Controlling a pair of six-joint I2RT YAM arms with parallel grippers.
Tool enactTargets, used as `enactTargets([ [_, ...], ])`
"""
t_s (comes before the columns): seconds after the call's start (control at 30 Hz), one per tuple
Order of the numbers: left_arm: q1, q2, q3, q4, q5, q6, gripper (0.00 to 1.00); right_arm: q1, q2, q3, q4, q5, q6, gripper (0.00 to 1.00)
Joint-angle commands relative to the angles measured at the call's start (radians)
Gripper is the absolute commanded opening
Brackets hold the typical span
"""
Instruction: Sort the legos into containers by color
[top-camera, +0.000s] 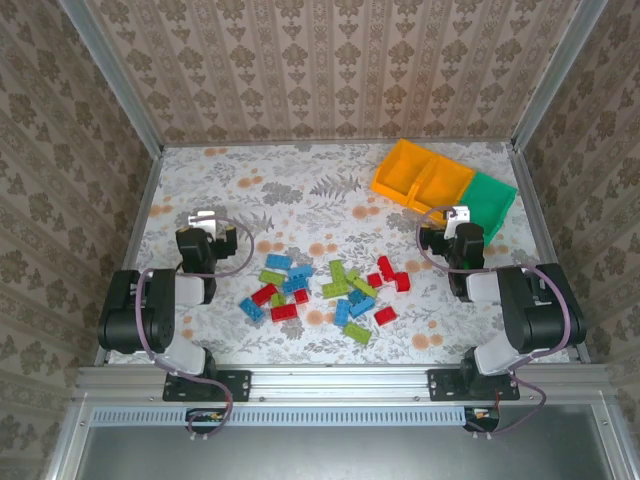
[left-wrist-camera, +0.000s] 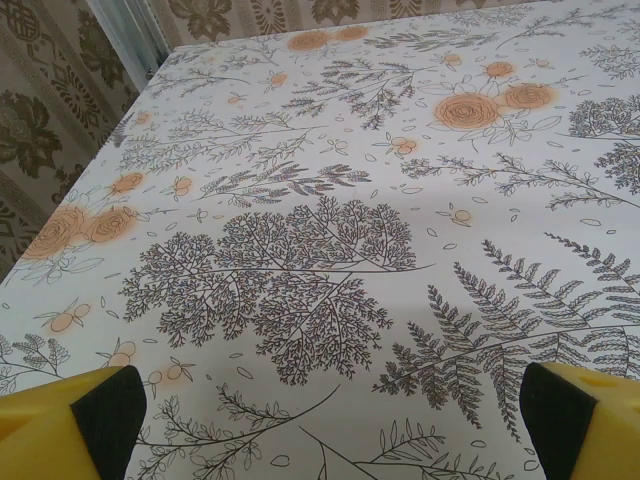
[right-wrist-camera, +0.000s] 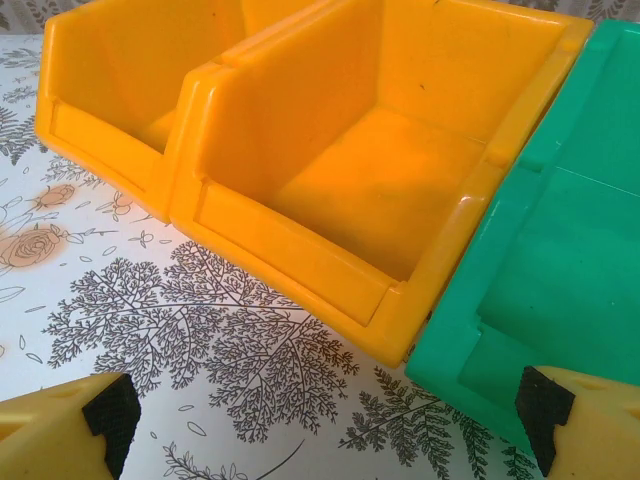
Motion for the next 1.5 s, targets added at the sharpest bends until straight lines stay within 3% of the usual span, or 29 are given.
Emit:
enactTargets([
  [0.0, -0.006, -0.003, 0.017, 0.019, -0.007, -0.005, 1.00, 0.001, -0.012, 0.016, 0.027, 0.018, -0.006, 1.00],
  [0.83, -0.013, -0.003, 0.017, 0.021, -0.019, -0.004, 1.00, -0.007, -0.026, 0.032, -0.011, 0.032, 0.010, 0.99],
  [0.9, -0.013, -0.002, 0.018, 0.020, -0.019, -0.004, 1.00, -0.005, -0.074, 0.067, -0.108, 0.094, 0.029, 0.97],
  [0.97, -0.013, -0.003, 0.018, 0.020, -0.019, -0.004, 1.00, -0.008, -0.137, 0.192, -0.422, 0.173, 0.103, 0.97],
  [1.07, -0.013, -0.008, 0.020, 0.016, -0.029, -0.004, 1.00, -0.025, -0.142, 0.364, -0.708, 0.177, 0.212, 0.97],
  [1.17, -0.015, -0.044, 0.056, -0.075, -0.067, -0.013, 1.00, -0.026, -0.142, 0.470, -0.858, 0.167, 0.251, 0.96],
  [1.33, -0.065, -0.165, 0.316, -0.616, -0.273, -0.108, 1.00, -0.040, -0.117, 0.588, -1.023, 0.198, 0.318, 0.96],
  [1.47, -0.134, -0.291, 0.387, -0.790, -0.240, -0.256, 1.00, -0.076, -0.005, 0.700, -1.155, 0.161, 0.361, 0.96],
])
